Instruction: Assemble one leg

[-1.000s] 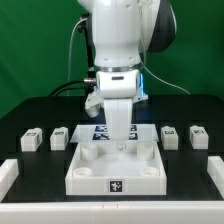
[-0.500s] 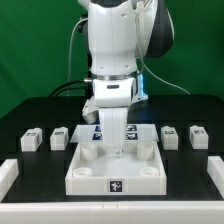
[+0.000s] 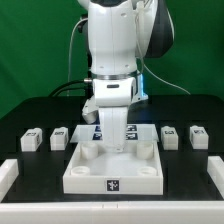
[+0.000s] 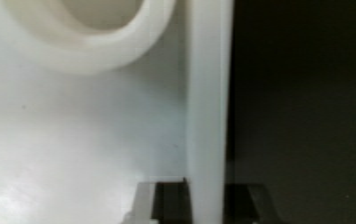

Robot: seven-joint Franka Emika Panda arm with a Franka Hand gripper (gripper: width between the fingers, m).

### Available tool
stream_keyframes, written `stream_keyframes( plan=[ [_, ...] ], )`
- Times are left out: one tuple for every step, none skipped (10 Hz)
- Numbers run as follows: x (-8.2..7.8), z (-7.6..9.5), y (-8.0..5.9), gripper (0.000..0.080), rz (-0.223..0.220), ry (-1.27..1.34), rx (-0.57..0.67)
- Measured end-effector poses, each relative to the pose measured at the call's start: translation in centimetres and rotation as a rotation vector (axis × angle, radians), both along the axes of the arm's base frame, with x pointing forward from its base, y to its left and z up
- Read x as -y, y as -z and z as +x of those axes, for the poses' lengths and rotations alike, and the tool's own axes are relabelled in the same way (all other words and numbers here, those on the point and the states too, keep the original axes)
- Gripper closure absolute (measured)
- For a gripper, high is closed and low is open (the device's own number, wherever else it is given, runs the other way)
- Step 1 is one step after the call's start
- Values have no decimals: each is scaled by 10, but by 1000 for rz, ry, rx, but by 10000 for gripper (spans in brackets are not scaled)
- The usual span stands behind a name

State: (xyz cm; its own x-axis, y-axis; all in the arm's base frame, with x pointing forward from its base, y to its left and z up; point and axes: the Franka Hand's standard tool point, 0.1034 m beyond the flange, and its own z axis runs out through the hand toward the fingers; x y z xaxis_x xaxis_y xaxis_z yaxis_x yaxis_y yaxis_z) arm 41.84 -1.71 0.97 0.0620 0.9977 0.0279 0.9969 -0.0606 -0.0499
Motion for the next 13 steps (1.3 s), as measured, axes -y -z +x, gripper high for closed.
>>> stream_keyframes(
  plan=[
    [0, 0, 0, 741, 0, 0, 0],
    [0, 0, 0, 741, 0, 0, 0],
    [0, 0, 0, 741, 0, 0, 0],
    [0, 0, 0, 741, 0, 0, 0],
    [0, 2, -1, 741, 0, -1, 3],
    [-10, 11, -2, 741, 3, 17, 19],
    [-28, 25, -2, 741, 10, 20, 38],
    [-41, 40, -1, 741, 19, -6, 65],
    [-52, 51, 0, 741, 26, -25, 79],
    [-62, 63, 0, 741, 34, -40, 95],
    [-67, 70, 0, 741, 39, -46, 103],
    [-69, 72, 0, 741, 41, -49, 99],
    [-70, 72, 0, 741, 40, -52, 92]
  ],
)
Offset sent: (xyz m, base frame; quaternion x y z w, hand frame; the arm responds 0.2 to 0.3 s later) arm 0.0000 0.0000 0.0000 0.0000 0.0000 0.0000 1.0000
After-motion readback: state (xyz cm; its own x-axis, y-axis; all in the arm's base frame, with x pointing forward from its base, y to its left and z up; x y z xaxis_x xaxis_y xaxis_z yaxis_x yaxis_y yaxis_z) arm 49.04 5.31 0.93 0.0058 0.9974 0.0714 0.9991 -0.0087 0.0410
